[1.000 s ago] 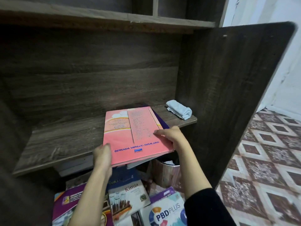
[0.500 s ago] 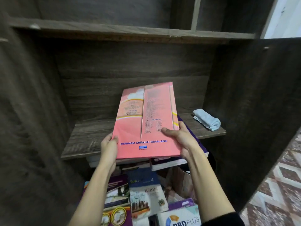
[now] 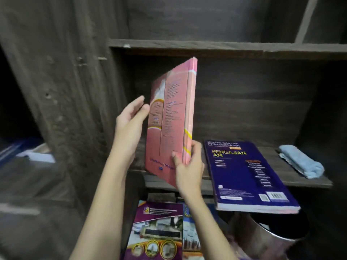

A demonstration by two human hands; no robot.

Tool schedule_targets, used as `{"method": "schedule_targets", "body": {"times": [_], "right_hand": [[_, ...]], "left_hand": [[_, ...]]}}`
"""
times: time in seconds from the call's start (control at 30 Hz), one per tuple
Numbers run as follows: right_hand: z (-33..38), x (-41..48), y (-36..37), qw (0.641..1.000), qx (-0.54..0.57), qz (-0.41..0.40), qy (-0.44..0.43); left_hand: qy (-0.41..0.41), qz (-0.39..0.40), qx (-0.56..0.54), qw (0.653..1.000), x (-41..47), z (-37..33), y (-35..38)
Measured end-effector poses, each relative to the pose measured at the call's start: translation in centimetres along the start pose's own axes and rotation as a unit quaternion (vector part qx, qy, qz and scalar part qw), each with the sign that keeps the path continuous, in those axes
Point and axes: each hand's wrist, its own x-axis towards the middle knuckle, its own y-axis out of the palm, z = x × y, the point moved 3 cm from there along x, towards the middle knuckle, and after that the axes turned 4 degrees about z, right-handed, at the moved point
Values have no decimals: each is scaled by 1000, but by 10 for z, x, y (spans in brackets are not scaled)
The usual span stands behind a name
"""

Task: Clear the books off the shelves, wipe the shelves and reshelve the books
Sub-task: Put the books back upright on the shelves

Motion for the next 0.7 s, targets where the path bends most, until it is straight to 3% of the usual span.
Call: {"method": "schedule_targets", "body": {"times": [0.17,0.3,0.4,0.57,0.7], "right_hand": [[-9,-23,49,991,-74,3,-116],[-16,-33,77,977,-103,-5,-186],[-20,-34,91,972,-127,-23,-198],[-24,-31,112,966,-176,-8,-189],[-40,-28,125,977,-159,90,-110]], "left_hand": [[21,-14,13,1000,-2,-2,-19],[87,-6,63,994,-2,2,-26],[138,24,120,983,-1,6,-26],[153,-4,153,976,6,17,-37],[145,11,133,980,7,20,-49]]}}
